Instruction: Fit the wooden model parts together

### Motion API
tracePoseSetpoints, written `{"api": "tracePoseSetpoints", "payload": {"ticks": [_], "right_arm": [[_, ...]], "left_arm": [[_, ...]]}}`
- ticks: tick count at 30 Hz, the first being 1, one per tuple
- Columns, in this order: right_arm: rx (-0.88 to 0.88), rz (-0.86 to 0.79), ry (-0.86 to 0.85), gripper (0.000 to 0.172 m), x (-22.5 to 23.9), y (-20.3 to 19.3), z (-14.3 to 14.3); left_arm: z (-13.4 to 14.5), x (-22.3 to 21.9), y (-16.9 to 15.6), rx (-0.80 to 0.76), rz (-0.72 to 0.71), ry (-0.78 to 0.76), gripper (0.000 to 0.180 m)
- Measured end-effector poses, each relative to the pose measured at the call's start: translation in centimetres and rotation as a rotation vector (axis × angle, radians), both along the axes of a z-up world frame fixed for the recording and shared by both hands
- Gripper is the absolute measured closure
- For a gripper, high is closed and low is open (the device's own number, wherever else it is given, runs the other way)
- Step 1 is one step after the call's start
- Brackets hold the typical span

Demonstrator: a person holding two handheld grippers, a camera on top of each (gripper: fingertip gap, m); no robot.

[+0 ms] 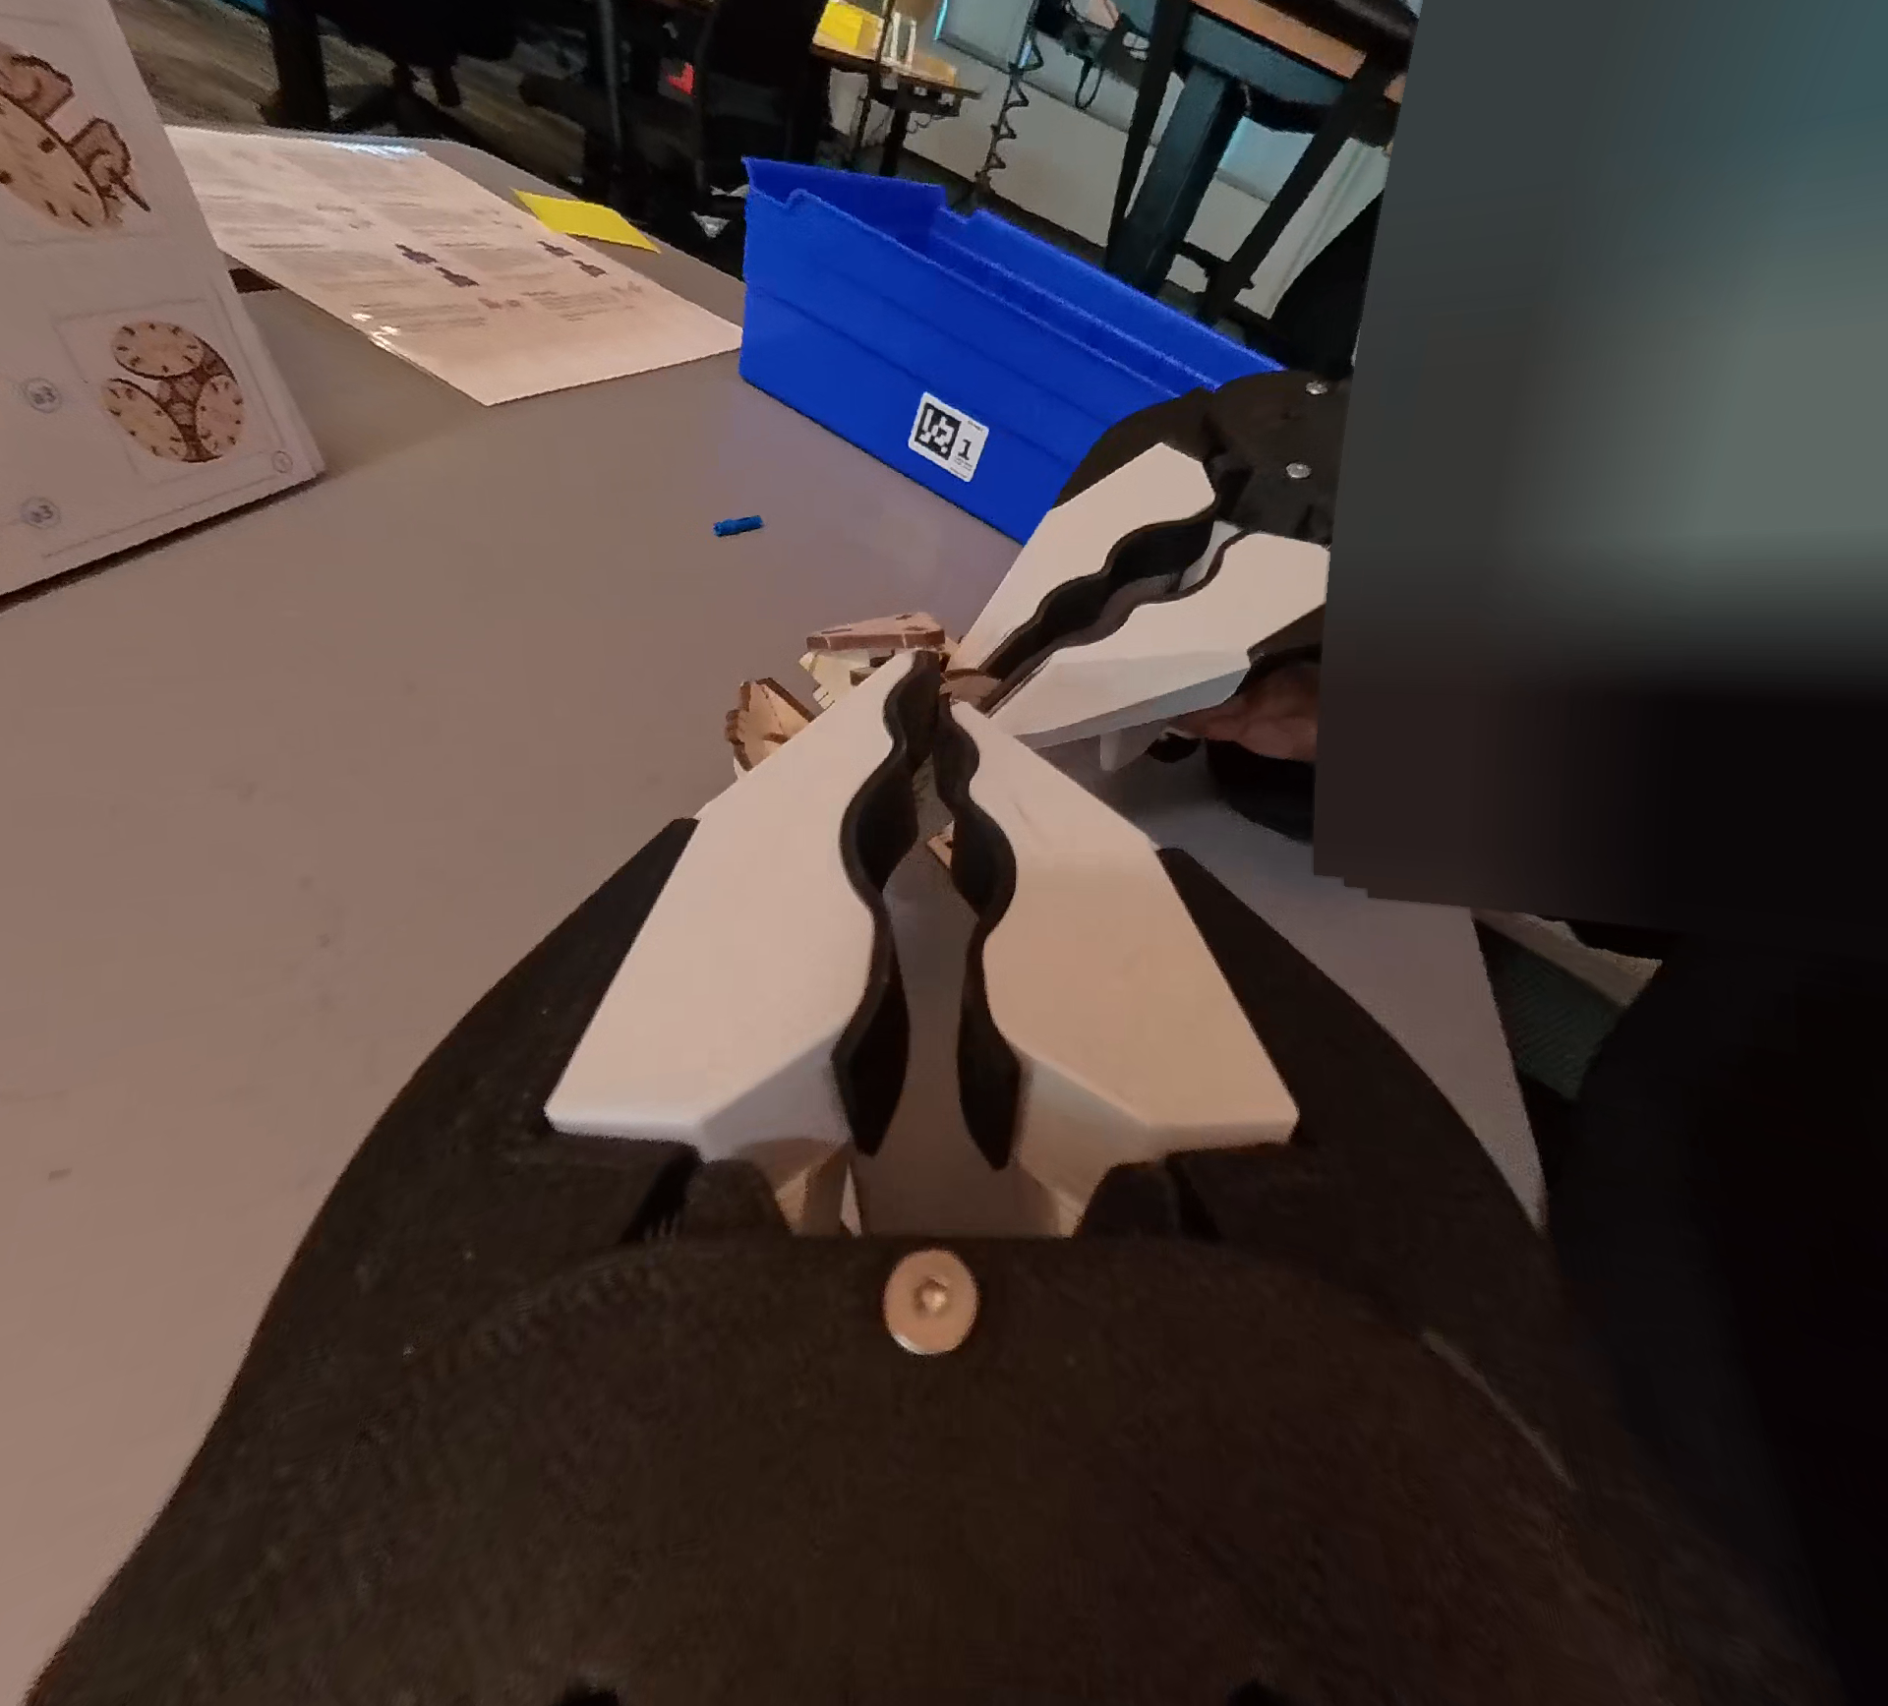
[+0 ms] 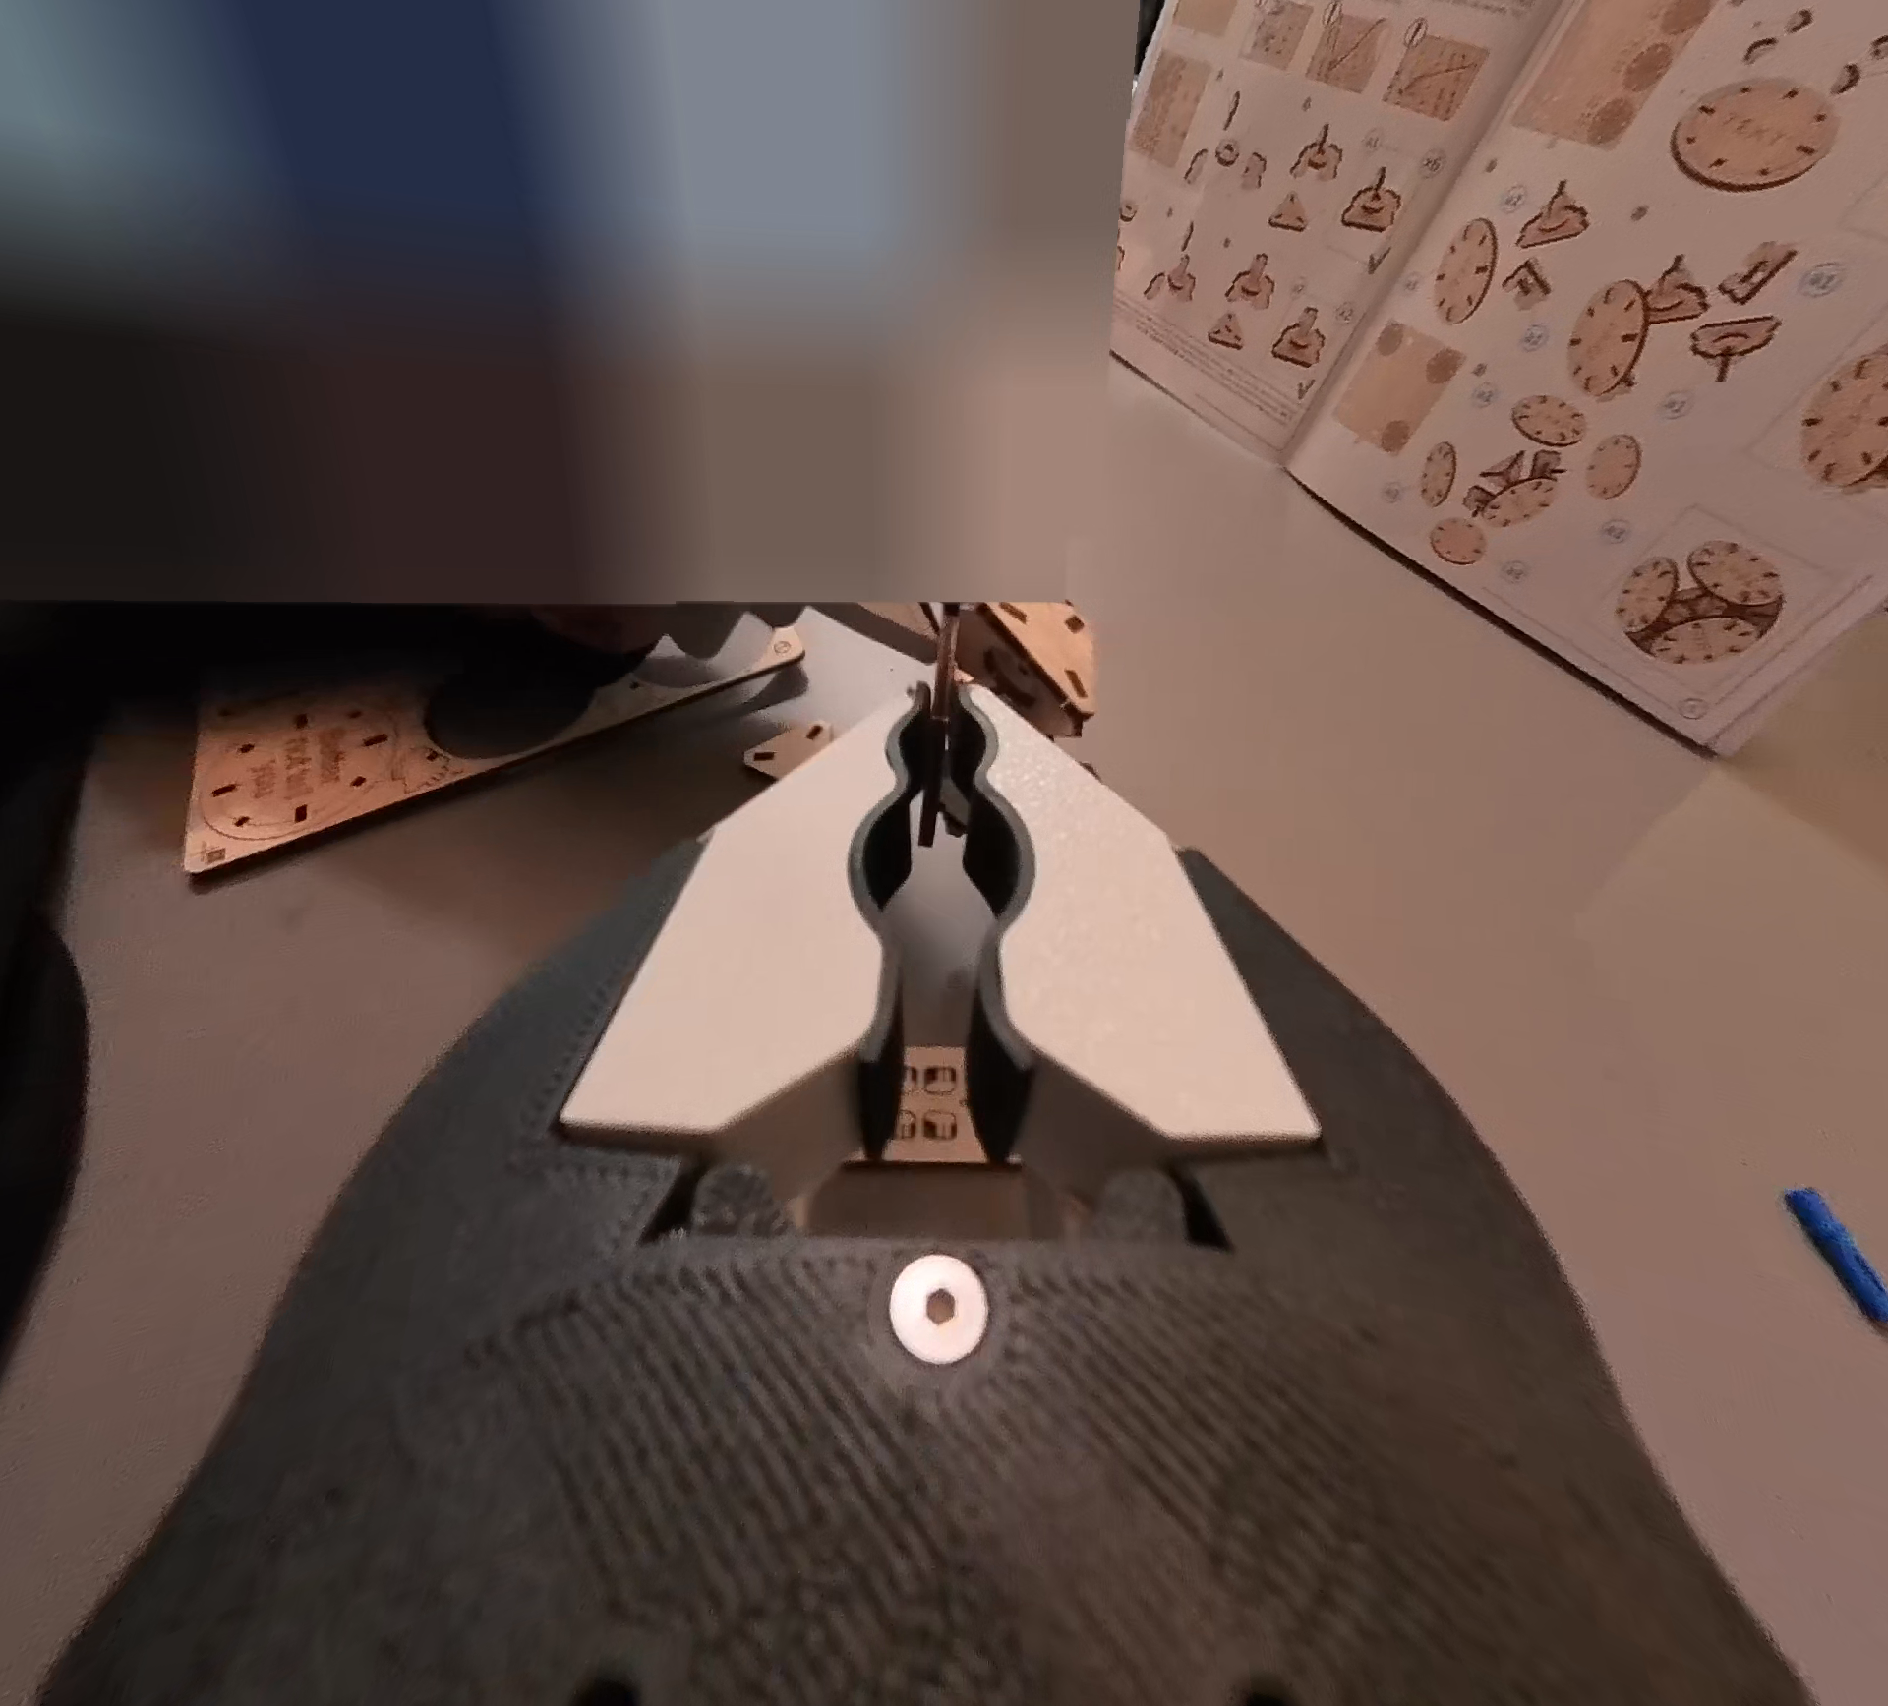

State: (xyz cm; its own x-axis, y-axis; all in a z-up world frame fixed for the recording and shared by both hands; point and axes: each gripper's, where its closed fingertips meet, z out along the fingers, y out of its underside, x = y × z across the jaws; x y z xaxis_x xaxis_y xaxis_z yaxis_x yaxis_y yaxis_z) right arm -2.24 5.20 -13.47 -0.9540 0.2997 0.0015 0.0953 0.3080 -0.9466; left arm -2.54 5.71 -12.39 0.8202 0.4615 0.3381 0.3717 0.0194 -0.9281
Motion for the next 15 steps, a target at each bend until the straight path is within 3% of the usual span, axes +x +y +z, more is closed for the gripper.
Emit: {"api": "tracePoseSetpoints", "payload": {"ticks": [5,6,10,15], "right_arm": [[-0.046,0.005,-0.089,0.172,-0.5,-0.1,-0.3],[-0.057,0.008,-0.098,0.172,-0.6,0.0,-0.2],[-0.046,0.039,-0.076,0.172,-0.5,0.3,-0.4],[-0.012,0.115,-0.073,0.172,0.5,0.0,-1.0]], "left_arm": [[0.0,-0.3,-0.1,-0.037,0.008,0.072,0.180],[0.1,-0.3,-0.1,-0.059,0.017,0.102,0.174],[-0.8,-0.9,-0.8,-0.228,0.073,0.230,0.167],[-1.6,0.1,-0.6,-0.282,-0.019,0.255,0.165]]}}
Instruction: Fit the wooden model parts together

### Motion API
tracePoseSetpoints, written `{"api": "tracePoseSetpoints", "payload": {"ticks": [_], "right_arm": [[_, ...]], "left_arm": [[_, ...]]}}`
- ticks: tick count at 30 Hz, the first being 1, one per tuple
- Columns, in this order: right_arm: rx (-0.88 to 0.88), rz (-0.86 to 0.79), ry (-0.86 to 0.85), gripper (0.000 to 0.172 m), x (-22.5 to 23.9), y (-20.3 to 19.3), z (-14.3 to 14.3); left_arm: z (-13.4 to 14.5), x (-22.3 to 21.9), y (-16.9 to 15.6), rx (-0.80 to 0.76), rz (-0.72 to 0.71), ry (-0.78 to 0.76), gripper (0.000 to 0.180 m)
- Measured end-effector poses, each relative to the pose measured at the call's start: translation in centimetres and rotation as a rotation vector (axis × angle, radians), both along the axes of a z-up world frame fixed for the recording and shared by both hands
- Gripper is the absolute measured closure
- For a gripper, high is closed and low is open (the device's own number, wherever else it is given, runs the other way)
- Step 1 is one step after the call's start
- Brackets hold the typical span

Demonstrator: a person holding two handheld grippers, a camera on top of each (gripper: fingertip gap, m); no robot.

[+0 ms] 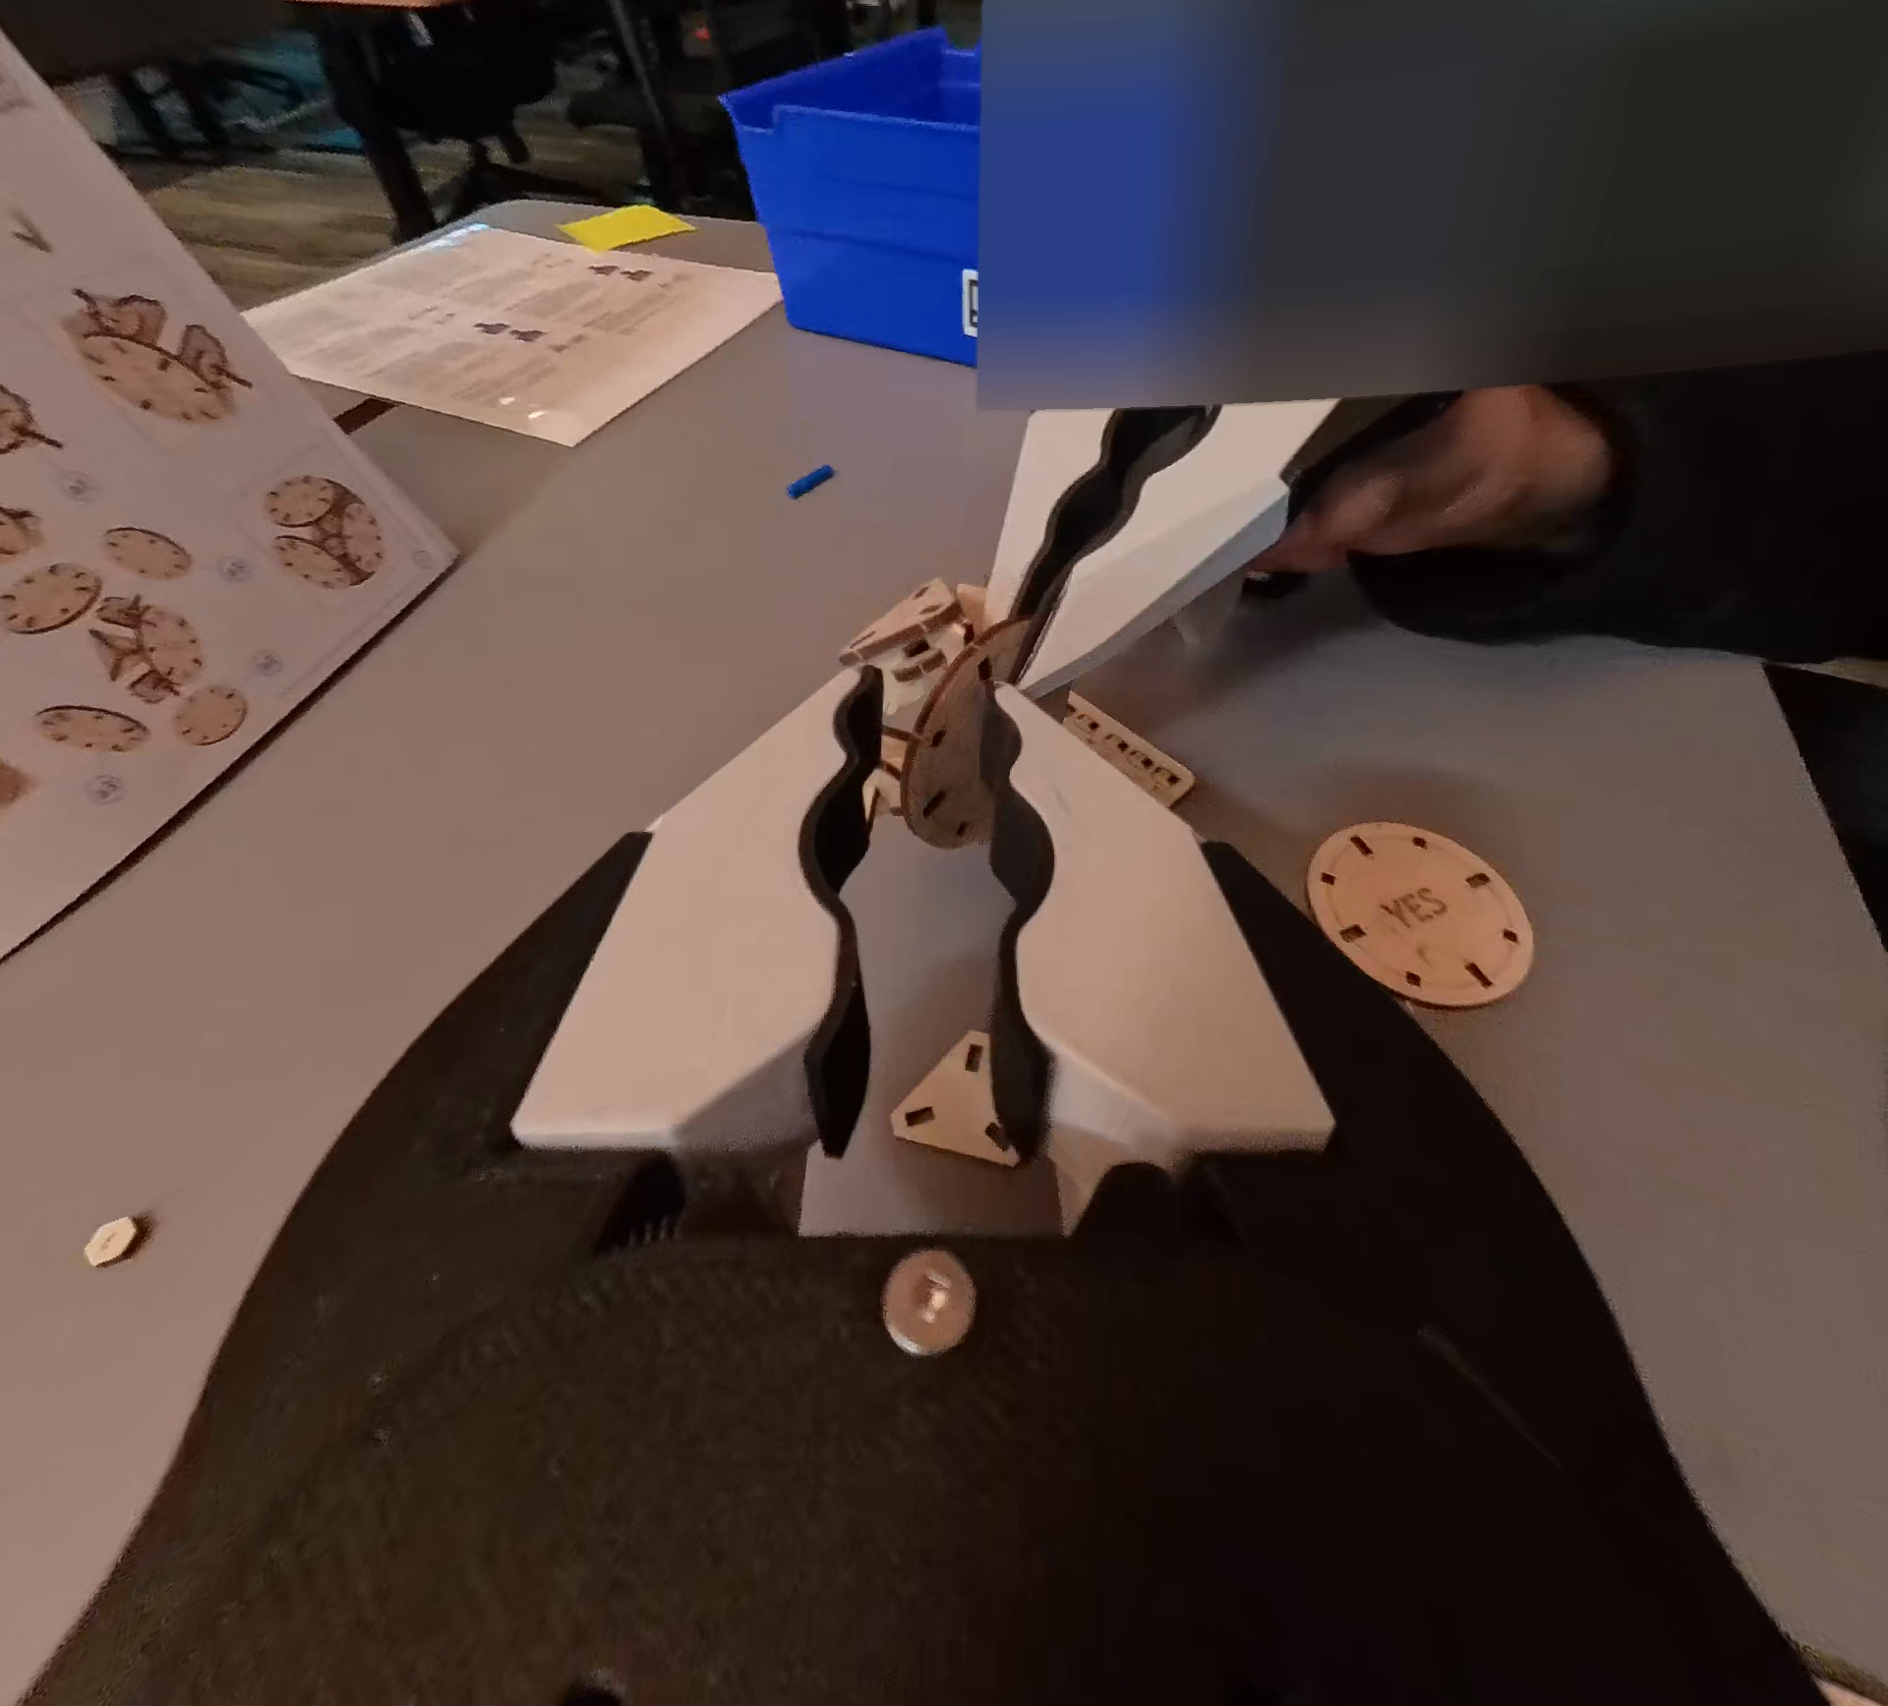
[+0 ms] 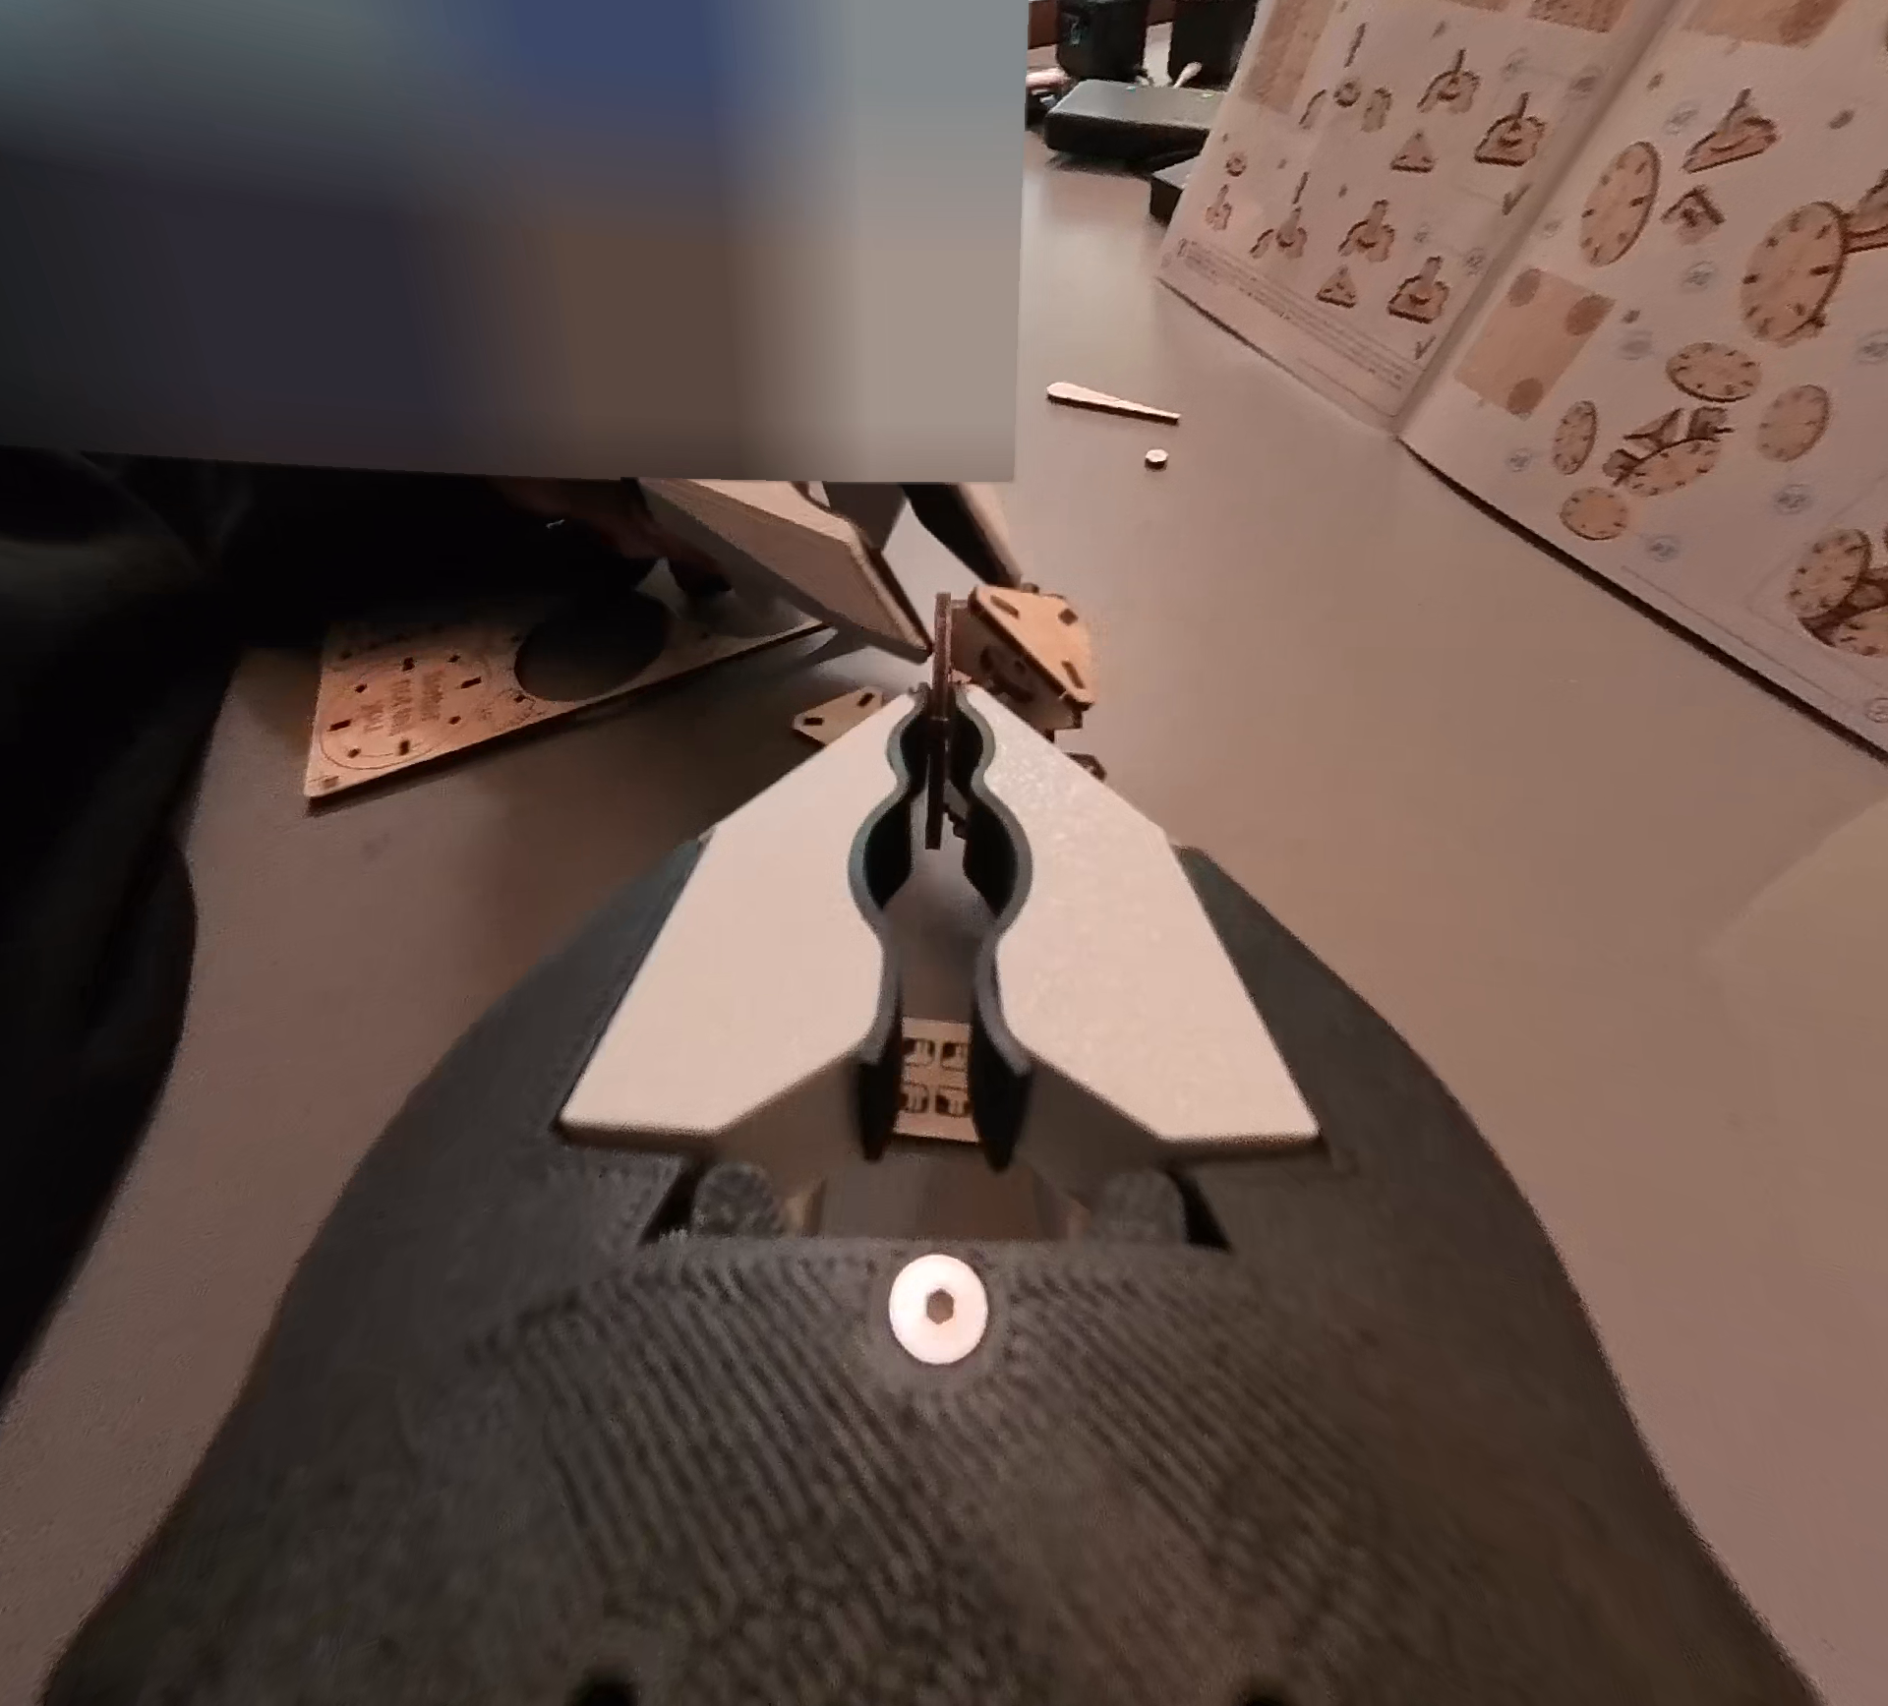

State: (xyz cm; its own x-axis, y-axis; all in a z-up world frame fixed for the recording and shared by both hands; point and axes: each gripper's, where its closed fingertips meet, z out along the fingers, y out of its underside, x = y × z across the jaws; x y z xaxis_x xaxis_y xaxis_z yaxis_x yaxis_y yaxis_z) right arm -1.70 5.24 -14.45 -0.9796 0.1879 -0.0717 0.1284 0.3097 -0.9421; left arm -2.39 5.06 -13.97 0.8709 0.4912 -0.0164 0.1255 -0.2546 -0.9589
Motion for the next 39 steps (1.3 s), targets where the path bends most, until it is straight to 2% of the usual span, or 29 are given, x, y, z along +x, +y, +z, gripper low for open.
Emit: {"api": "tracePoseSetpoints", "payload": {"ticks": [4,14,22,31,39], "right_arm": [[-0.011,0.015,-0.021,0.172,0.2,-0.1,0.1],[-0.009,0.026,-0.029,0.172,0.5,-0.2,0.1],[-0.002,0.019,-0.019,0.172,0.5,-0.2,0.0],[-0.080,0.001,-0.088,0.172,0.6,-0.3,0.9],[-0.044,-0.022,-0.002,0.172,0.7,-0.1,0.8]], "left_arm": [[0.0,0.4,0.1,0.018,-0.040,-0.032,0.170],[0.0,0.7,0.2,0.022,-0.064,-0.044,0.167],[-0.1,0.8,0.3,0.031,-0.081,-0.084,0.171],[1.3,0.7,0.3,0.123,-0.055,-0.082,0.174],[1.1,0.8,0.5,0.159,-0.068,-0.187,0.174]]}}
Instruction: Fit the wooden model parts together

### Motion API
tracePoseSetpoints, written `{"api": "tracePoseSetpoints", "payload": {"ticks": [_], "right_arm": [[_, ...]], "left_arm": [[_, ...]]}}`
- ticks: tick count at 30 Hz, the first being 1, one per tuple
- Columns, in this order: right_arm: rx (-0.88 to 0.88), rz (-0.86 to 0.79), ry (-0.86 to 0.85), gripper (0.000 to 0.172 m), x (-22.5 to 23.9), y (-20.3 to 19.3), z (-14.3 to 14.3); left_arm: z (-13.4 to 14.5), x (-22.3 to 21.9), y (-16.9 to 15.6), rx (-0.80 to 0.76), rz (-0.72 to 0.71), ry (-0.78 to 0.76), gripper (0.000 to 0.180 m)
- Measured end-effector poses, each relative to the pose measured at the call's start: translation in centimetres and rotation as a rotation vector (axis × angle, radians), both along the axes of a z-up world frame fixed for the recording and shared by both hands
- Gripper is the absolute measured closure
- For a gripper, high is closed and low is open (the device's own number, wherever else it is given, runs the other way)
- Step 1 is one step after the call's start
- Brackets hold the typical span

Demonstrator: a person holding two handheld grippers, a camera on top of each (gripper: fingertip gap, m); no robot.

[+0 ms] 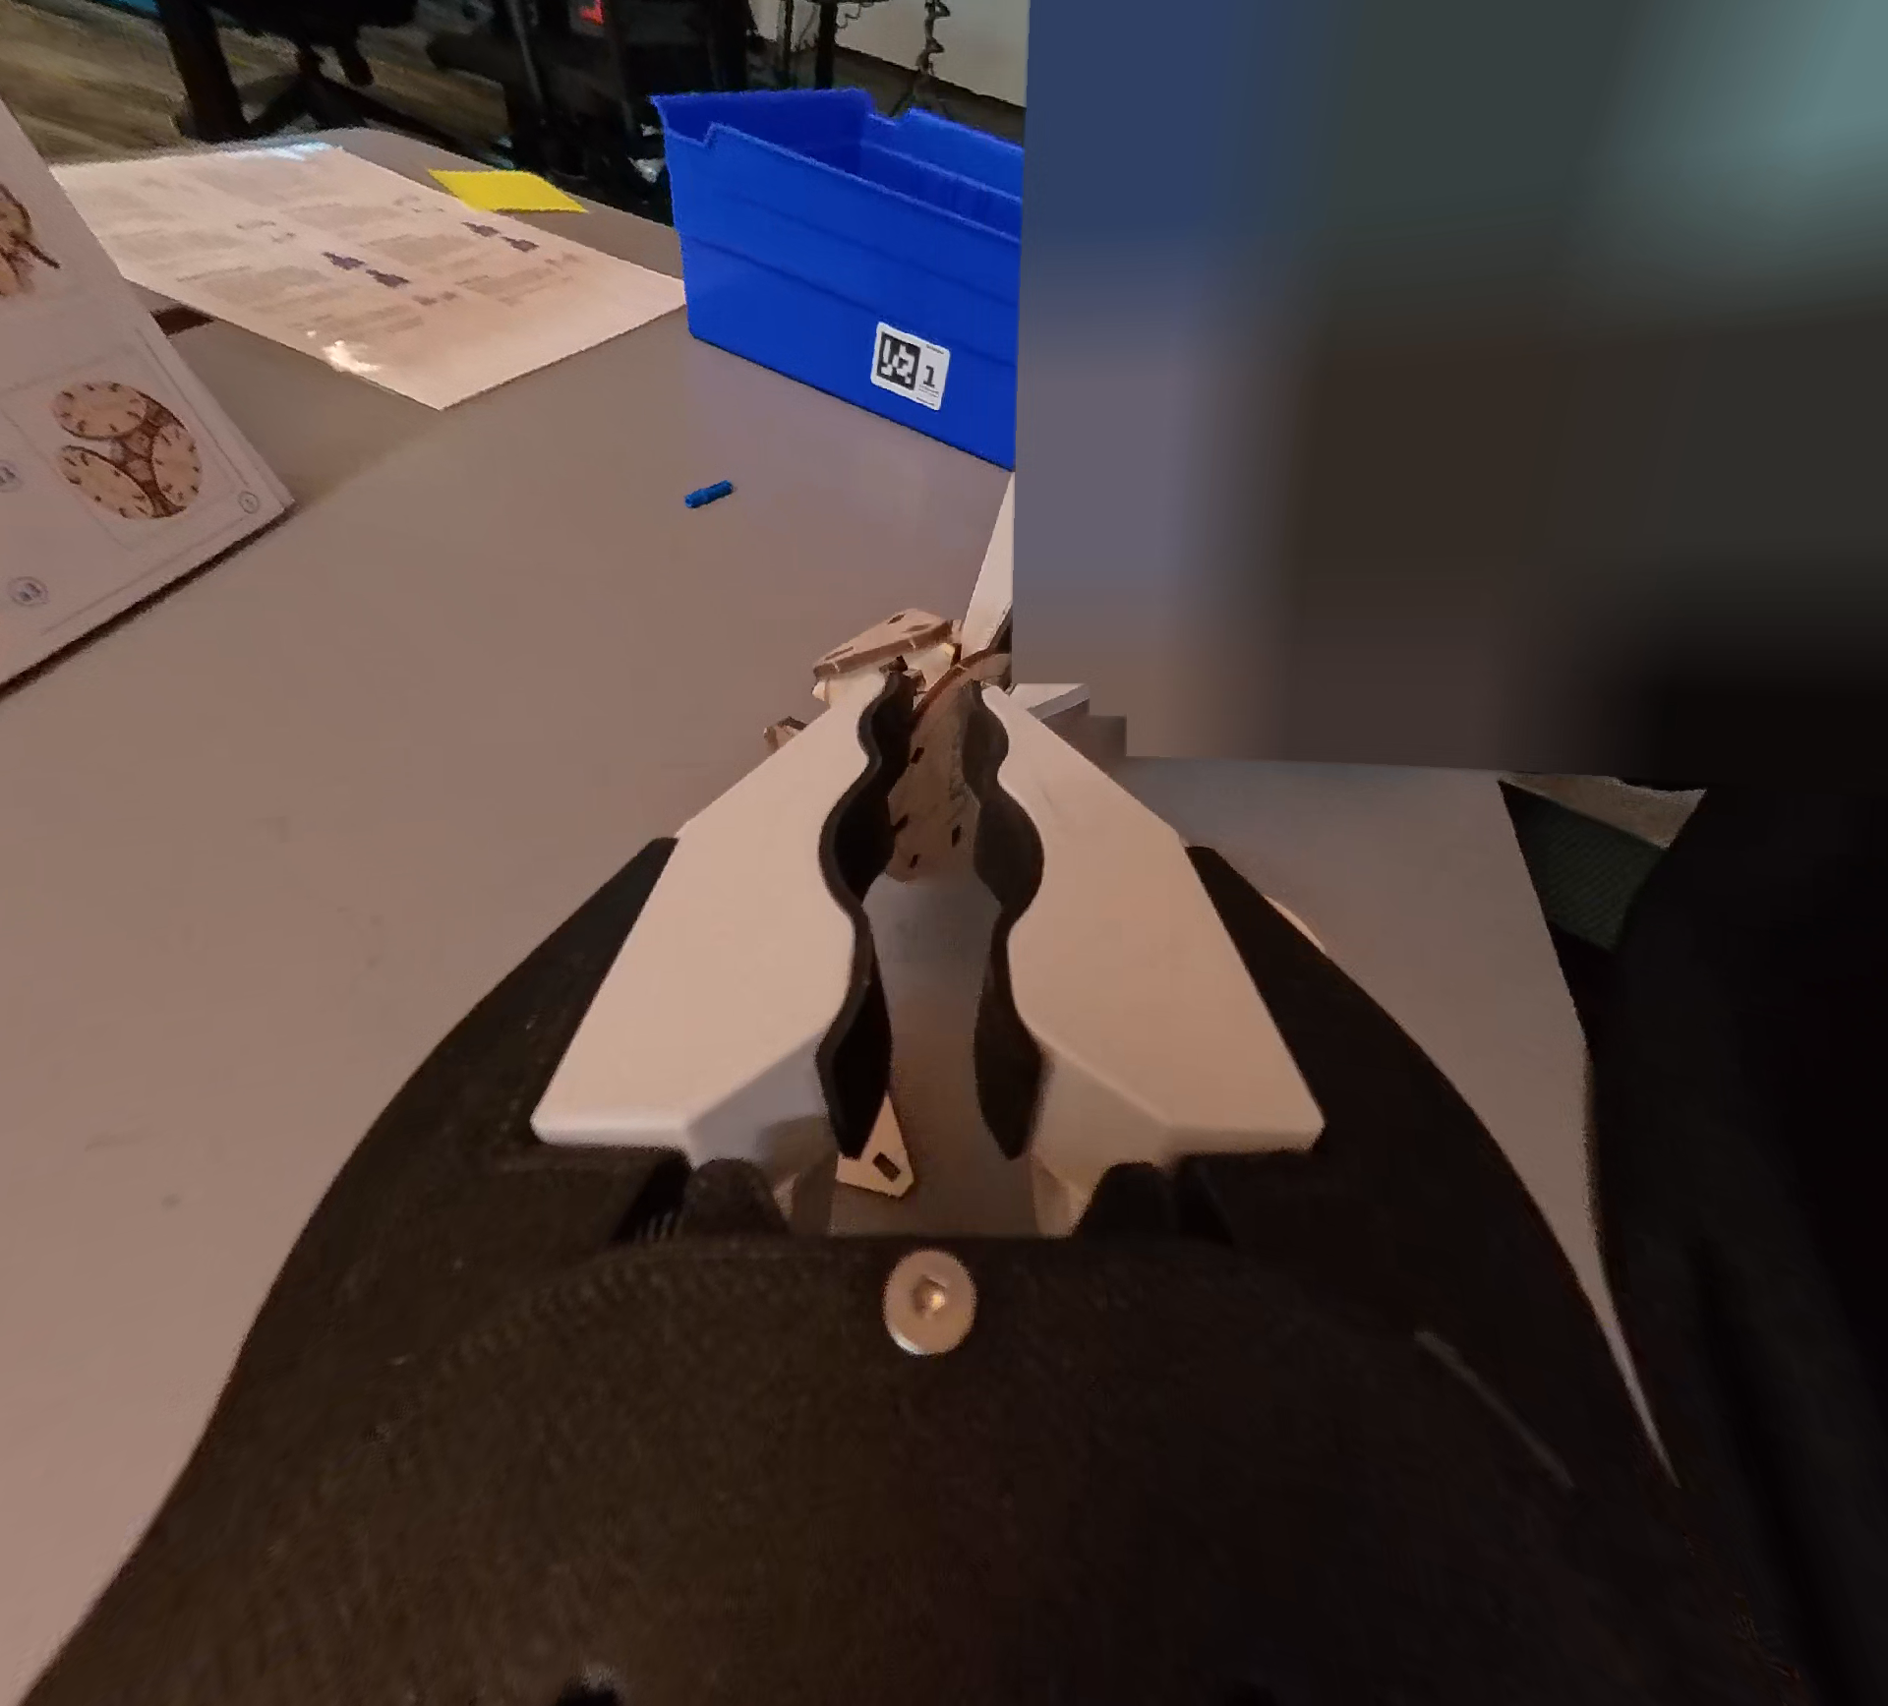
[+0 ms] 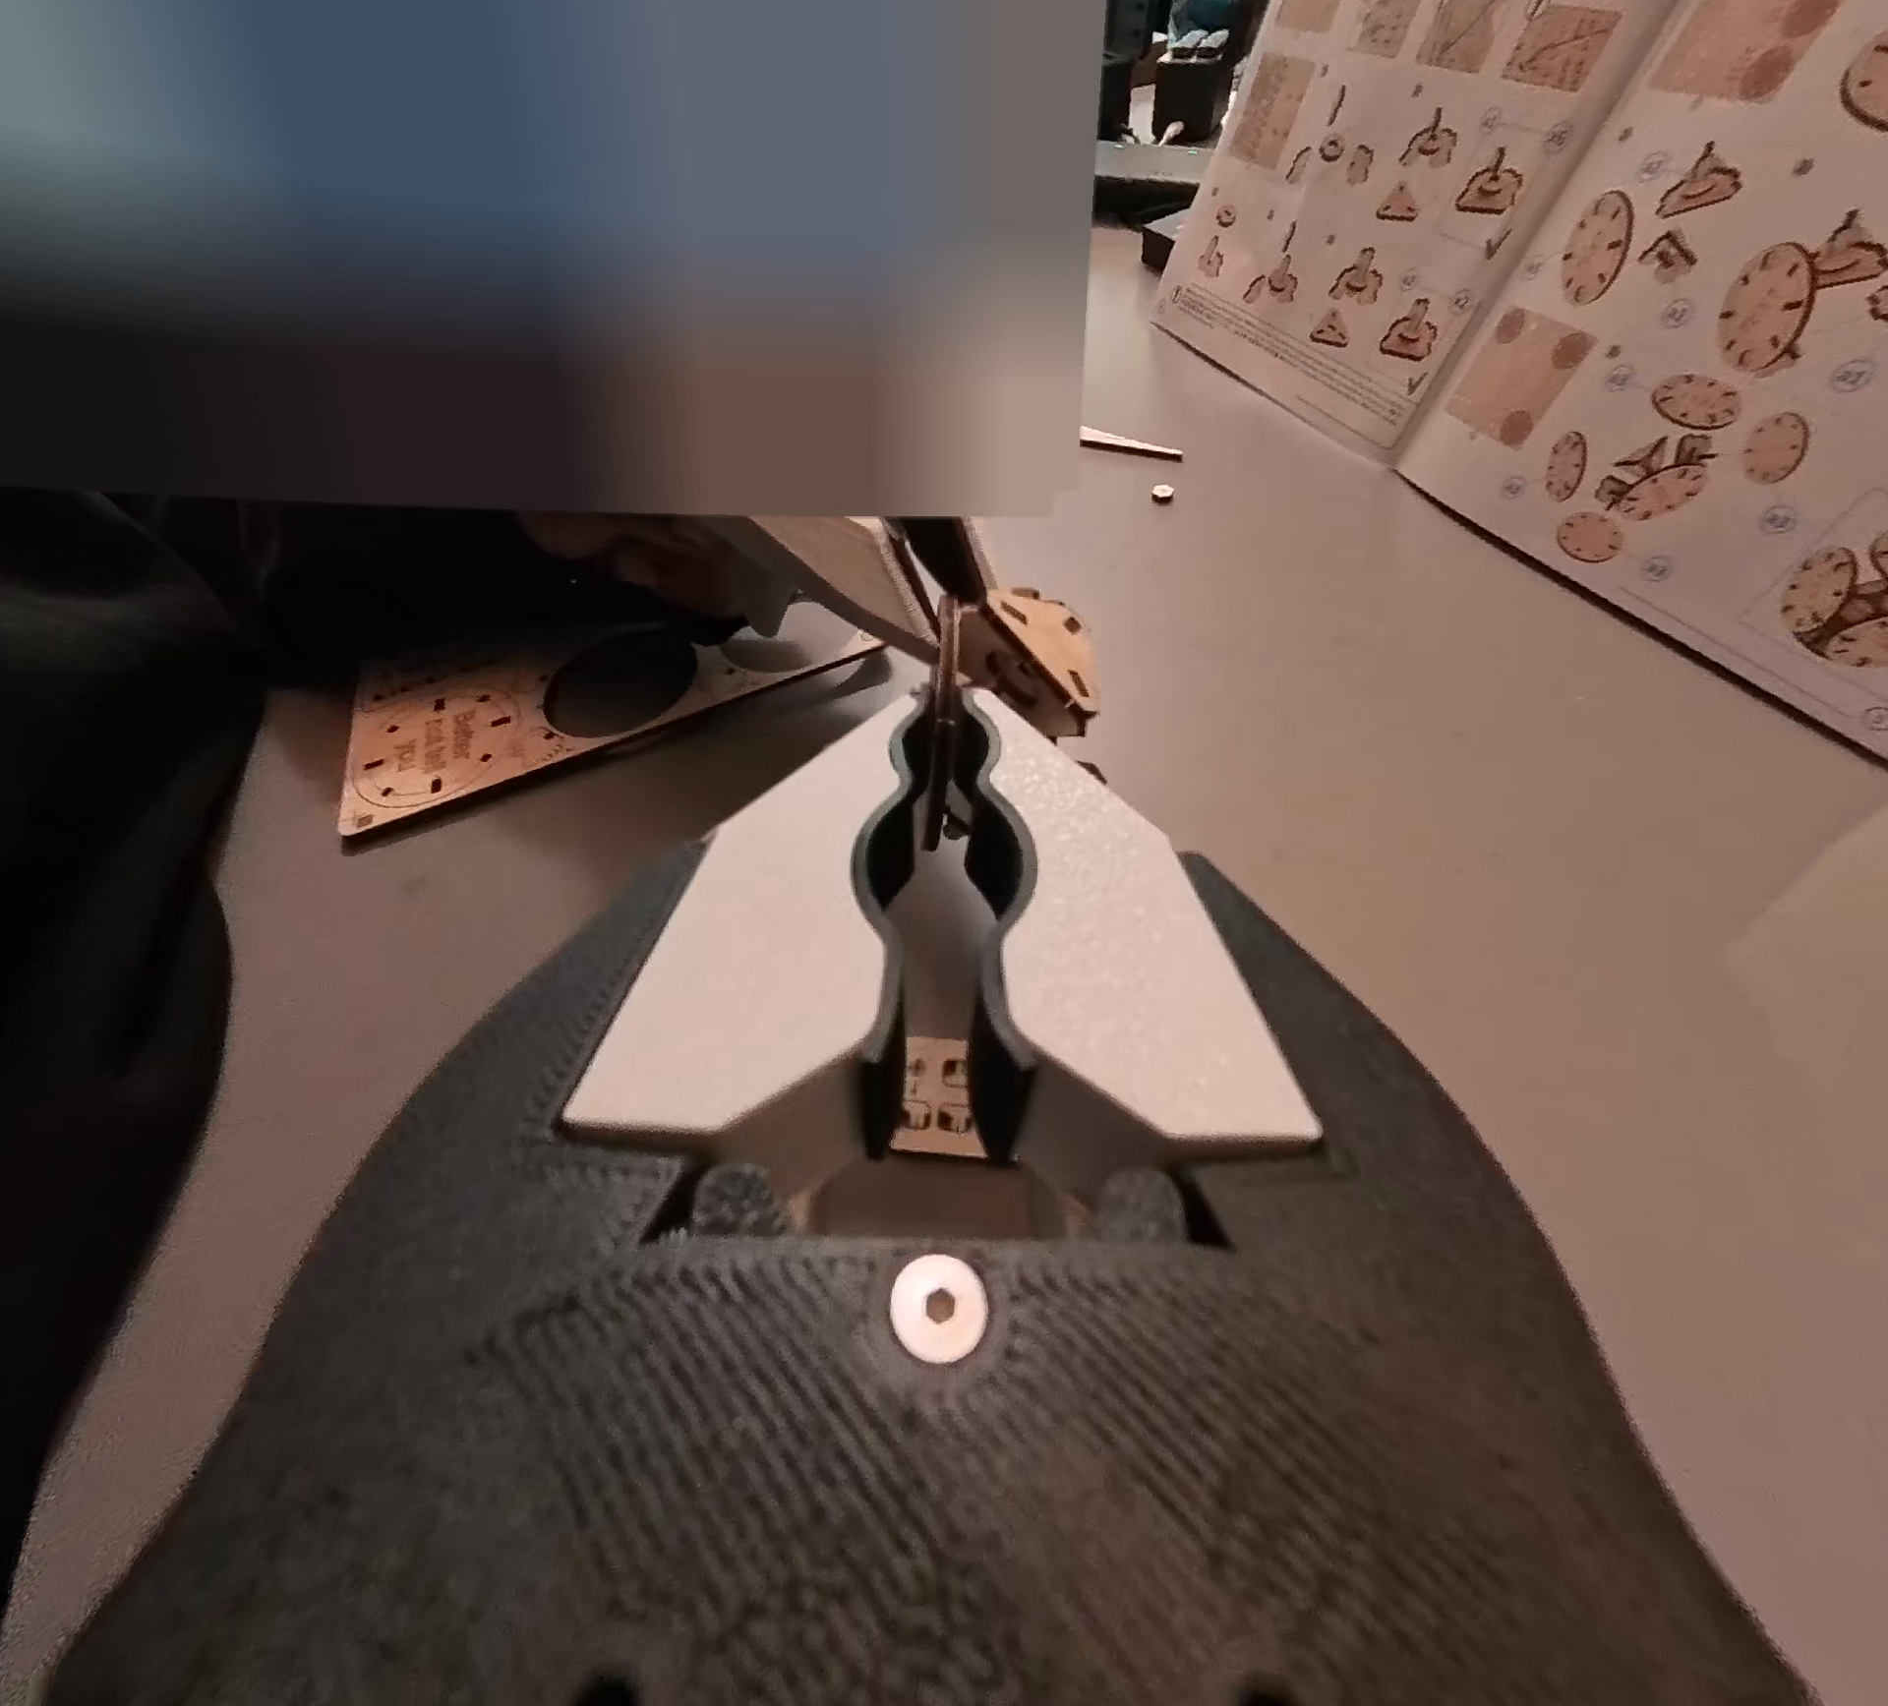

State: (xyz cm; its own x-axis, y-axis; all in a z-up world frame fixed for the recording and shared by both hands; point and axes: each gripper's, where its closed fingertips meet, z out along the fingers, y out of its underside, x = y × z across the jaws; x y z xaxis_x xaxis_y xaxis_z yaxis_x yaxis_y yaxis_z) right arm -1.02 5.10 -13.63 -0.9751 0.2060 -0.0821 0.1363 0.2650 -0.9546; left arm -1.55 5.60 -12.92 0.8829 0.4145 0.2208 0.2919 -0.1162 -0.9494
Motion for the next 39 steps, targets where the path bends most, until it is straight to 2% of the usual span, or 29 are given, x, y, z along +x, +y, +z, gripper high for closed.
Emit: {"api": "tracePoseSetpoints", "payload": {"ticks": [3,13,17,20,22,28,33,37,39], "right_arm": [[0.014,-0.018,0.043,0.172,-0.2,0.0,0.0],[0.057,-0.029,0.130,0.172,-0.5,0.1,-0.3],[-0.055,-0.019,0.025,0.172,-0.8,0.0,1.1],[-0.102,-0.046,0.016,0.172,-1.6,0.8,1.9],[-0.142,-0.051,-0.032,0.172,-2.1,1.4,2.2],[-0.350,0.024,-0.374,0.172,-2.6,2.1,3.0],[-0.324,0.063,-0.452,0.172,-2.3,1.6,1.9],[-0.258,0.131,-0.447,0.172,-1.1,0.9,1.1],[-0.232,0.160,-0.420,0.172,-0.5,0.7,0.9]], "left_arm": [[-0.1,-0.1,0.1,0.021,0.005,-0.043,0.173],[-0.3,-0.3,0.1,0.010,0.027,-0.038,0.173],[1.1,-0.6,-0.2,0.048,0.044,0.073,0.171],[1.9,-0.7,-0.7,0.092,0.064,0.097,0.157],[2.4,-1.1,-1.4,0.144,0.081,0.082,0.155],[2.1,-1.2,-1.7,0.228,0.031,-0.037,0.158],[2.1,-0.9,-1.4,0.205,0.023,-0.007,0.158],[1.2,-0.3,-0.6,0.139,-0.024,-0.022,0.156],[0.9,0.2,-0.2,0.110,-0.051,-0.017,0.161]]}}
